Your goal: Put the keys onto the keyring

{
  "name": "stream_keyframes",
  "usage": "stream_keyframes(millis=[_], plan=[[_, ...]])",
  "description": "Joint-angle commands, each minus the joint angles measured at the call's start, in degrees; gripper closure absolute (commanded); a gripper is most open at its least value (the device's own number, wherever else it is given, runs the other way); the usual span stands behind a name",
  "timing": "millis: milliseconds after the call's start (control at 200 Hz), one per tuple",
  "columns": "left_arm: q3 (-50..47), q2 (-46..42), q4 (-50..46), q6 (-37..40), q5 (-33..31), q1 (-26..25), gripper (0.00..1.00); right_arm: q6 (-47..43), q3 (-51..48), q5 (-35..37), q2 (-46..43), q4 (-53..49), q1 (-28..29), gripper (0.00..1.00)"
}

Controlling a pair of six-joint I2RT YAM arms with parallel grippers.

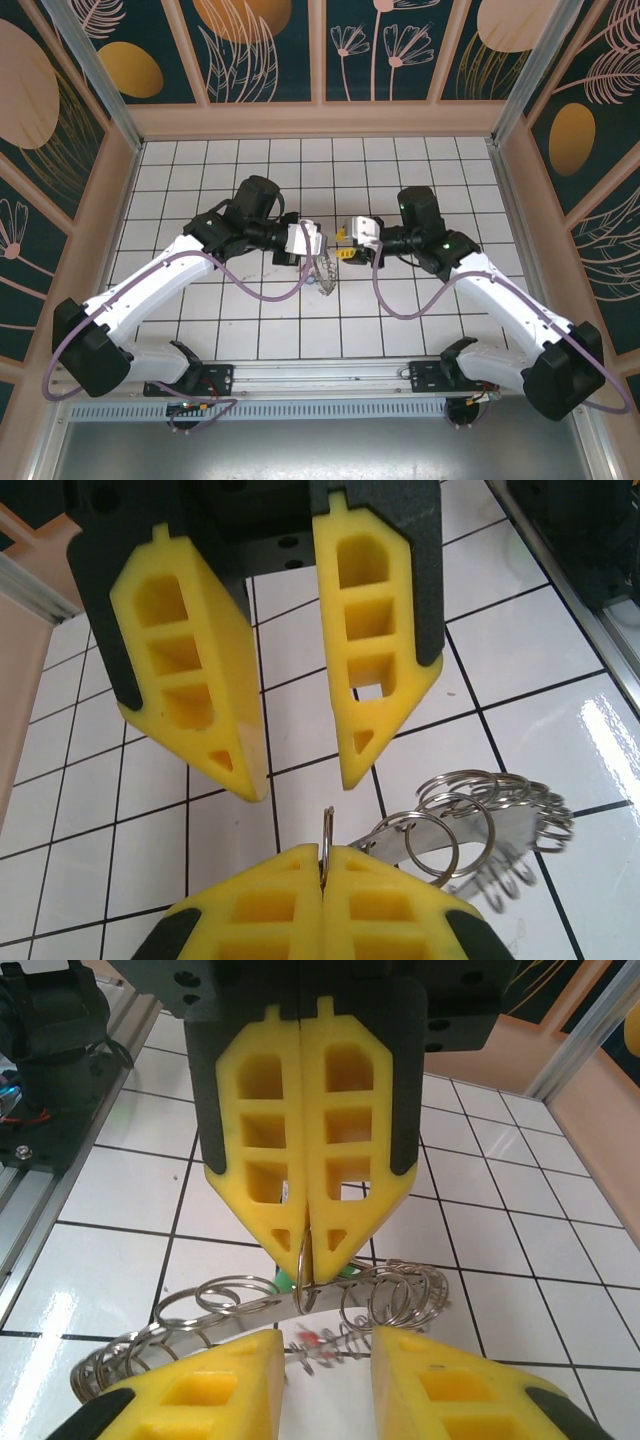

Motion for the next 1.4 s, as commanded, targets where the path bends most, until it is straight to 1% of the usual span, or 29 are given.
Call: stream_keyframes(millis=[0, 95, 385, 556, 586, 661, 786, 816, 851, 916, 1031, 1116, 1191, 1211, 1266, 1391], plan=[[2.1, 0.5, 0.7, 0.3, 0.0, -0.3, 1.00, -1.4, 1.9, -1.2, 1.0, -3.1, 0.9, 0.70], [2.0, 0.5, 0.9, 0.0, -0.5, -0.3, 1.00, -1.2, 1.8, -0.4, 1.3, -2.6, 1.5, 0.71], [1.9, 1.0, 1.2, -0.2, 1.3, -0.2, 1.00, 0.5, 1.3, 0.3, 1.9, 1.2, 2.8, 0.75], [2.0, 1.3, 1.3, 0.6, 1.9, -0.3, 1.00, 2.3, 0.0, 1.0, 1.7, 5.3, 3.3, 0.77], [2.1, 1.4, 1.3, 0.7, 2.0, -0.3, 1.00, 2.3, 0.0, 1.2, 1.8, 5.5, 3.3, 0.78], [2.2, 1.5, 1.6, 0.7, 2.2, -0.3, 1.00, 2.3, 0.0, 1.3, 2.4, 5.4, 3.4, 0.85], [2.4, 1.7, 2.6, -0.4, 2.6, -0.3, 1.00, 3.5, -1.2, 3.0, 2.8, 7.5, 4.2, 0.90], [2.4, 1.9, 2.8, -0.8, 2.8, -0.3, 1.00, 4.8, -1.7, 3.7, 2.8, 9.3, 4.4, 0.93], [2.5, 2.0, 2.8, -1.2, 3.1, -0.3, 1.00, 6.0, -2.7, 4.4, 2.6, 11.0, 4.6, 1.00], [2.5, 2.2, 3.4, -2.0, 3.1, -0.3, 1.00, 7.6, -4.5, 6.0, 2.1, 14.5, 5.2, 1.00], [1.9, 1.6, 5.5, -3.3, 2.4, -0.3, 1.00, 12.1, -8.8, 5.8, -0.3, 22.2, 5.1, 1.00], [-0.5, -1.0, 9.6, -4.4, 2.0, -0.3, 0.92, 18.3, -12.6, 4.7, -2.4, 31.0, 4.3, 1.00], [-4.1, -4.0, 15.8, -7.0, 1.3, -0.3, 0.73, 25.3, -16.9, 6.4, -4.5, 41.0, 4.2, 1.00], [-4.9, -4.7, 17.1, -7.4, 1.0, -0.3, 0.70, 26.7, -18.0, 6.6, -4.9, 43.3, 4.2, 1.00], [-6.7, -6.2, 18.8, -8.0, 0.2, -0.3, 0.67, 28.7, -19.8, 7.1, -5.8, 47.0, 4.3, 1.00], [-7.9, -8.7, 17.7, -7.0, -1.2, -0.1, 0.59, 29.6, -21.9, 8.1, -7.3, 50.0, 4.3, 1.00]])
